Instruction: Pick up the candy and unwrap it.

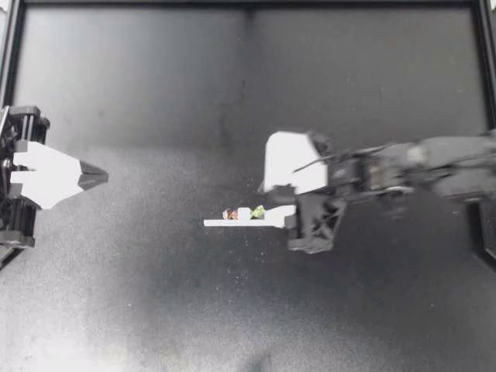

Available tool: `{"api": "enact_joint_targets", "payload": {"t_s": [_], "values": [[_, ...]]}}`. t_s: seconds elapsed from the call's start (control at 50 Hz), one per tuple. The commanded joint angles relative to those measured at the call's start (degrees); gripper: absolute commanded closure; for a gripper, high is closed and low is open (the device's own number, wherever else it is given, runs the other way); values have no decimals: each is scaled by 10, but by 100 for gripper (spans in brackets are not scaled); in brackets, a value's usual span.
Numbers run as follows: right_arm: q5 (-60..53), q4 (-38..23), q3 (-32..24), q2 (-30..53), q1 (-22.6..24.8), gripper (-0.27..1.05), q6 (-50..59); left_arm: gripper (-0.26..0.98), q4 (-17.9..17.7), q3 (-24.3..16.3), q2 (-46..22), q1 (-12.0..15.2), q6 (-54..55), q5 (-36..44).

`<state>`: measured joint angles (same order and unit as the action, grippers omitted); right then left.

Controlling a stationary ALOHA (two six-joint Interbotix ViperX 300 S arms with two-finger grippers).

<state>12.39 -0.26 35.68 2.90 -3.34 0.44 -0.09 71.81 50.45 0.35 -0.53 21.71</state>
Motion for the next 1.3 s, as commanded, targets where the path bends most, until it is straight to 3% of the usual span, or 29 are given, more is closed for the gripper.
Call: {"api": "enact_joint_targets", "payload": {"t_s": [0.0, 1.04, 1.16, 1.28], "values": [[5, -1, -20, 13, -4, 25, -1, 84, -1, -5, -4, 1, 0, 5], [7, -1, -52, 124, -18, 26, 3, 85, -1, 0, -4, 1, 1, 5], [13, 0, -54, 128, -18, 31, 4, 84, -1, 0, -4, 1, 1, 5], [25, -1, -55, 129, -18, 44, 3, 84, -1, 0, -4, 1, 1, 5]]}}
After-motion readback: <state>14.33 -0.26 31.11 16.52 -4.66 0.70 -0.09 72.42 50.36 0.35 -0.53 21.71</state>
